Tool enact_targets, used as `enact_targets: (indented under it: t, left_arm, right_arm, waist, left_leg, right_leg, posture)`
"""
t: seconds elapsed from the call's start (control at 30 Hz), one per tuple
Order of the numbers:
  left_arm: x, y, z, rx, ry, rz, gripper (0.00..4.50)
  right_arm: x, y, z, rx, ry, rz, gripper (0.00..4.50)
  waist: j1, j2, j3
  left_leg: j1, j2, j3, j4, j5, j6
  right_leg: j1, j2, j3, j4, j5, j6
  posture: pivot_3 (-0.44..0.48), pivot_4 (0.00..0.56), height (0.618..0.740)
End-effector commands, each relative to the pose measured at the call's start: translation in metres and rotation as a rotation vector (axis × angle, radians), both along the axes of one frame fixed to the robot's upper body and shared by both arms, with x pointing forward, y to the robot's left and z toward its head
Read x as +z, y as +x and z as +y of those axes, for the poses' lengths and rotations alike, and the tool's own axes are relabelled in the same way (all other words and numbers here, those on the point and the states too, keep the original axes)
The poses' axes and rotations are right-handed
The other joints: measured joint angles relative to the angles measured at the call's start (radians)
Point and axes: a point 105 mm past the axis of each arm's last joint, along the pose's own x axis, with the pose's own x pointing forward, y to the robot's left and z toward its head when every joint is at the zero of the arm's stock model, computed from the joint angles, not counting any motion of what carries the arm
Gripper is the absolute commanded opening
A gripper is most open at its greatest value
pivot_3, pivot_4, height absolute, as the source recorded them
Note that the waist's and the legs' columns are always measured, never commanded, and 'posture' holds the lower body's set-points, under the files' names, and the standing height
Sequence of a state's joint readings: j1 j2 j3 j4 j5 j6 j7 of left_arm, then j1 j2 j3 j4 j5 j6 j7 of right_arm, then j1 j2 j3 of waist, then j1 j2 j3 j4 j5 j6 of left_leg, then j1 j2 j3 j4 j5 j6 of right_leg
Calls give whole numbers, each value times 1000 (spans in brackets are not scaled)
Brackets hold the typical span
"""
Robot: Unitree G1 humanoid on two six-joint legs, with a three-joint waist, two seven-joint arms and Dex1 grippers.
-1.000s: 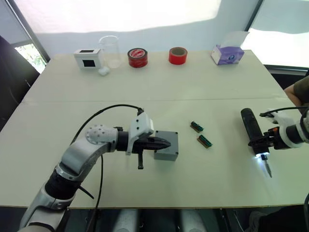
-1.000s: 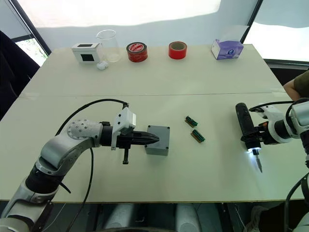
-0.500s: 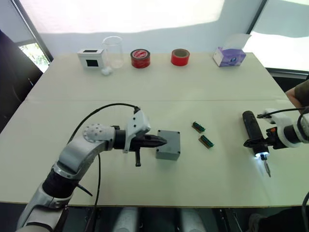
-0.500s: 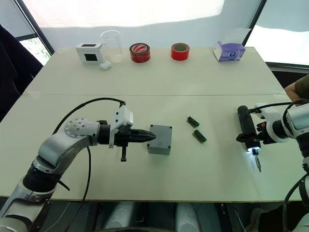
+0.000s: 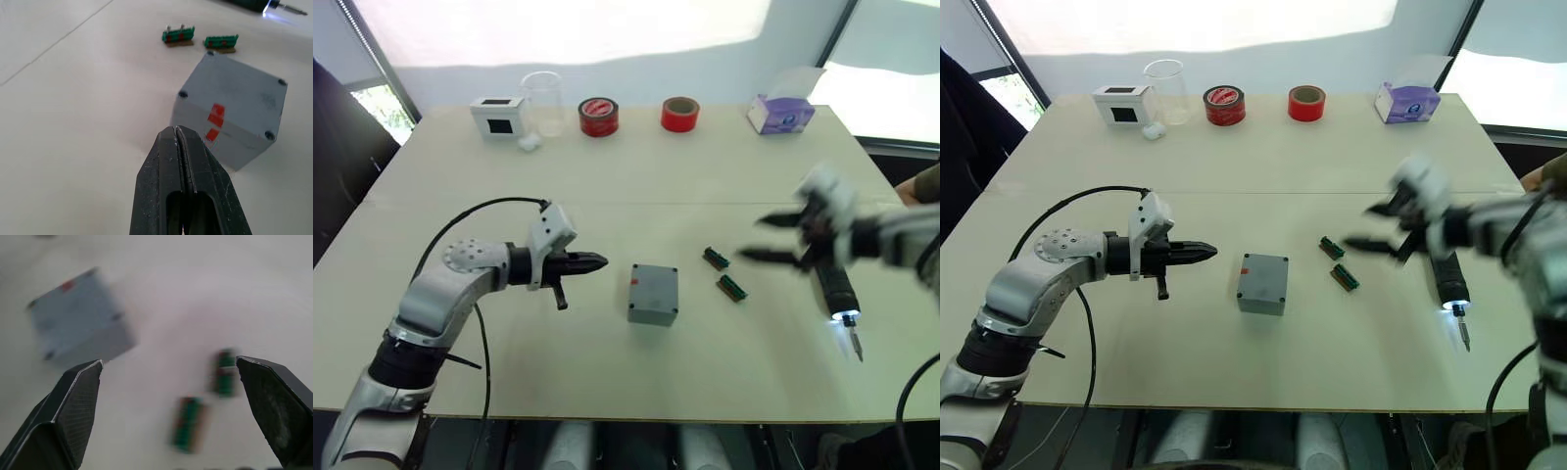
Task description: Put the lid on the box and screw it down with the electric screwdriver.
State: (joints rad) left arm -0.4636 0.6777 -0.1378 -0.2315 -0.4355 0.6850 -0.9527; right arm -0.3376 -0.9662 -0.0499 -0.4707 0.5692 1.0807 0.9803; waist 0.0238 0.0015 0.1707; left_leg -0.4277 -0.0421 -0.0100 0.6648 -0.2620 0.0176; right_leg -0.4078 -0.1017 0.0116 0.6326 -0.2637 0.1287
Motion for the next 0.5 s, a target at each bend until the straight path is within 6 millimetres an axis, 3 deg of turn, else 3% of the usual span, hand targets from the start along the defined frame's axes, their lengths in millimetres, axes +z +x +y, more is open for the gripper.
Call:
enact_targets:
  t: [0.03,0.17,0.33,0.5]
  left_arm:
    - [-5,1,-1,-14,55,-37,0]
    - [-18,-2,-11,-64,102,-29,0]
    - [-25,1,-27,-98,88,-12,0]
    - [-34,7,-43,-125,89,-24,0]
  right_arm:
    - [-4,-15,18,71,-16,-60,4439]
    - [-24,-19,30,68,0,-34,4439]
    - [-32,-14,43,70,22,-38,4439]
    - [-42,-16,49,97,-60,-49,4439]
  waist:
    - [-2,0,0]
    - [-10,-2,-1]
    - [-11,-2,-1]
    - [-10,-2,0]
  left_leg:
    - [0,-1,1,1,0,1]
    - [3,-2,2,2,-1,2]
    - [2,-1,2,1,-1,1]
    - [2,-1,2,1,-1,1]
  right_leg:
    - [0,-1,1,0,1,2]
    - [4,-1,2,-2,3,3]
    - [1,-1,2,-2,3,3]
    - [2,-1,2,-2,3,3]
  posture:
    - [0,150,740]
    - [0,150,740]
    - [0,150,740]
    - [0,150,740]
